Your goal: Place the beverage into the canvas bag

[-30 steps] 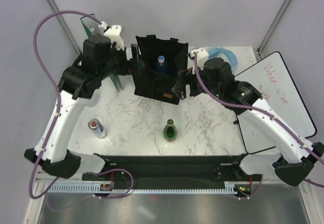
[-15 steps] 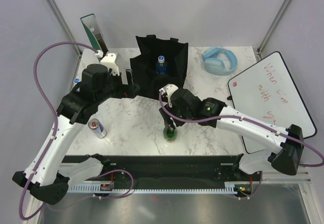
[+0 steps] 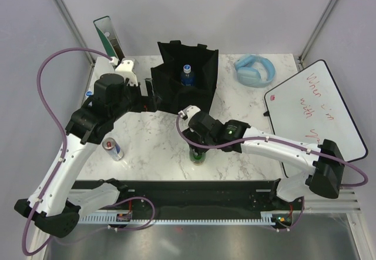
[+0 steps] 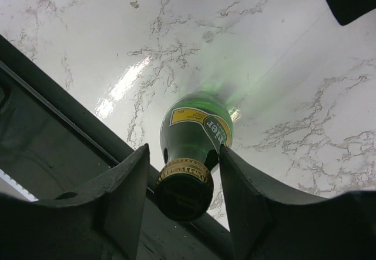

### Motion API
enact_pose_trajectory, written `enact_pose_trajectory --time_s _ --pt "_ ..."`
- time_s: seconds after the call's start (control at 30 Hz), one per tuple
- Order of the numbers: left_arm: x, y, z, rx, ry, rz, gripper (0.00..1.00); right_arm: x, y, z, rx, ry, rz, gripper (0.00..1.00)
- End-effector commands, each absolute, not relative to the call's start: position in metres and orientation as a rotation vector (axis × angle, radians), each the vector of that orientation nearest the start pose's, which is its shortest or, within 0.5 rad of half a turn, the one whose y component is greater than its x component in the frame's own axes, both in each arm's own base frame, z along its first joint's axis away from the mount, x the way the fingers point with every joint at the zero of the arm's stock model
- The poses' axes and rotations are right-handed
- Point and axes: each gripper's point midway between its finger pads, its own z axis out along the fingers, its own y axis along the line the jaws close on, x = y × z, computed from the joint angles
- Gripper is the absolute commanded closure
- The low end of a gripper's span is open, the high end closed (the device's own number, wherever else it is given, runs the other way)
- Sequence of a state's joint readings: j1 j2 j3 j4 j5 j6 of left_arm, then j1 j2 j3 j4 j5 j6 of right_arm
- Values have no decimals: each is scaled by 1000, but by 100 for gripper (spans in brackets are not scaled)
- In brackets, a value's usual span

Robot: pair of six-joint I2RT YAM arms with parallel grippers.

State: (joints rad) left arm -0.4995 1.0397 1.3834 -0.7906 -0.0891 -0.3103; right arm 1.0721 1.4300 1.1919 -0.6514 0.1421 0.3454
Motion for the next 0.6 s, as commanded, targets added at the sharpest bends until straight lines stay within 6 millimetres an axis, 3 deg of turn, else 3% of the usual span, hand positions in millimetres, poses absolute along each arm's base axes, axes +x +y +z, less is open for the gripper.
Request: enact_pose_trajectory --time_s 0.0,0.07,0.13,0.17,0.23,0.27,0.43,0.5,0.57 --pt "275 -142 345 88 1996 -430 0 192 318 161 -779 2329 414 43" --pt "275 -141 344 86 1997 -420 0 193 316 160 -777 2339 389 46" --pt "276 -139 344 76 1994 -405 0 193 314 158 -775 2349 372 58" --pt "278 -138 344 73 1994 -401 0 194 313 159 -770 2349 362 72" --pt "283 -136 343 56 1994 -374 0 195 310 164 -763 2348 348 87" --pt "286 -133 343 38 1994 -353 0 196 310 167 -755 2345 346 100" --pt "313 -139 339 -1 2017 -303 1 199 312 195 -739 2306 367 100" --pt "323 -141 351 -14 1988 -299 1 204 310 213 -721 2275 358 100" --pt "336 -147 348 -19 2003 -285 1 209 307 223 -716 2260 334 100"
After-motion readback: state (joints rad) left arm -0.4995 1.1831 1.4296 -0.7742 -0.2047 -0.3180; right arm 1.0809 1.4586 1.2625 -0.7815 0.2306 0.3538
